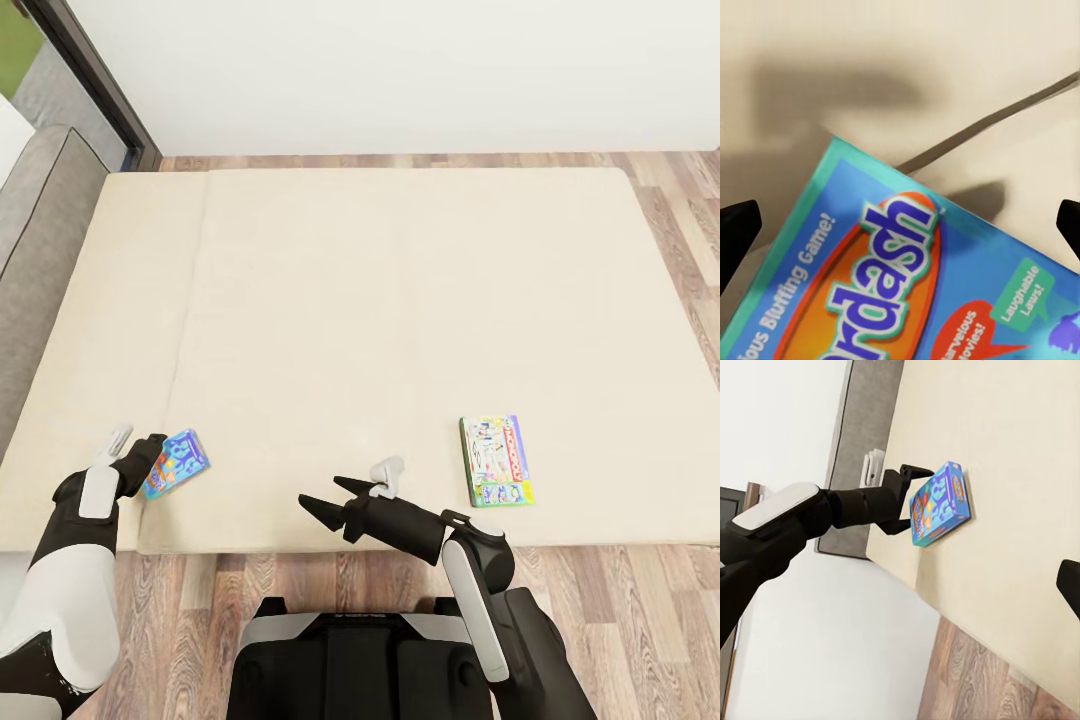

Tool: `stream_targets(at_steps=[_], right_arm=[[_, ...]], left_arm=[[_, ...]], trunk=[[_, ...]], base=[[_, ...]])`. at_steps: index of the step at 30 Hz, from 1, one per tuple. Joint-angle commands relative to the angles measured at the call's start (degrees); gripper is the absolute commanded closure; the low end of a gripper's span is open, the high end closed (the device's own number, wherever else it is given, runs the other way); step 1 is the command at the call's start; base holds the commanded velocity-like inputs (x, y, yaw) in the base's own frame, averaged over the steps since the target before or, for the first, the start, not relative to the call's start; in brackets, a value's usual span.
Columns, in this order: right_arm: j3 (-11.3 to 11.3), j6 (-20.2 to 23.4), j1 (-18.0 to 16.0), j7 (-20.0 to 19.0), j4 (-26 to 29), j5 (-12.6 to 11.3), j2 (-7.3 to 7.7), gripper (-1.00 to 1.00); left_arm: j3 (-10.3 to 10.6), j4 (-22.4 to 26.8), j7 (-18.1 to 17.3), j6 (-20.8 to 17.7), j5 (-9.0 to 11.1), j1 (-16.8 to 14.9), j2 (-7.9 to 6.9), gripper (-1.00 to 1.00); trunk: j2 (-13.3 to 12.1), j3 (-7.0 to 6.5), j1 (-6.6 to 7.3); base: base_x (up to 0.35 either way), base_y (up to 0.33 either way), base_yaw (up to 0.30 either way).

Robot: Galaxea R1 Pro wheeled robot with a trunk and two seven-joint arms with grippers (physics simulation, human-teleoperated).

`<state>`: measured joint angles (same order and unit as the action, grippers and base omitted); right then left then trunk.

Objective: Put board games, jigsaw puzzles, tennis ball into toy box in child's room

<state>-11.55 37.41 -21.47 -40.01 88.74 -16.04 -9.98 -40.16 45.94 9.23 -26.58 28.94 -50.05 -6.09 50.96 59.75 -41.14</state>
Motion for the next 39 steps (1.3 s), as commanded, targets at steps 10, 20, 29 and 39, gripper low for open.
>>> stream_targets(at_steps=[10, 20, 29, 39], right_arm=[[0.0, 0.4, 0.0, 0.0, 0.0, -0.3, -0.02, -1.00], [0.0, 0.4, -0.1, 0.0, 0.0, -0.3, -0.02, -1.00], [0.0, 0.4, 0.0, 0.0, 0.0, -0.3, -0.02, -1.00], [0.0, 0.4, 0.0, 0.0, 0.0, -0.3, -0.02, -1.00]], left_arm=[[0.0, -2.7, 0.5, -0.4, 1.2, 0.0, 0.02, -1.00], [-0.1, -2.7, 0.5, -0.4, 1.2, 0.0, 0.03, -1.00], [0.0, -2.7, 0.5, -0.4, 1.2, 0.0, 0.07, -1.00], [0.0, -2.7, 0.5, -0.4, 1.2, 0.0, 0.11, -1.00]], trunk=[[0.0, 0.03, -0.02], [0.0, 0.03, -0.02], [0.0, 0.03, -0.02], [0.0, 0.03, -0.02]], base=[[0.000, -0.030, 0.000], [0.000, -0.084, 0.000], [0.039, -0.051, 0.000], [0.002, -0.107, 0.000]])
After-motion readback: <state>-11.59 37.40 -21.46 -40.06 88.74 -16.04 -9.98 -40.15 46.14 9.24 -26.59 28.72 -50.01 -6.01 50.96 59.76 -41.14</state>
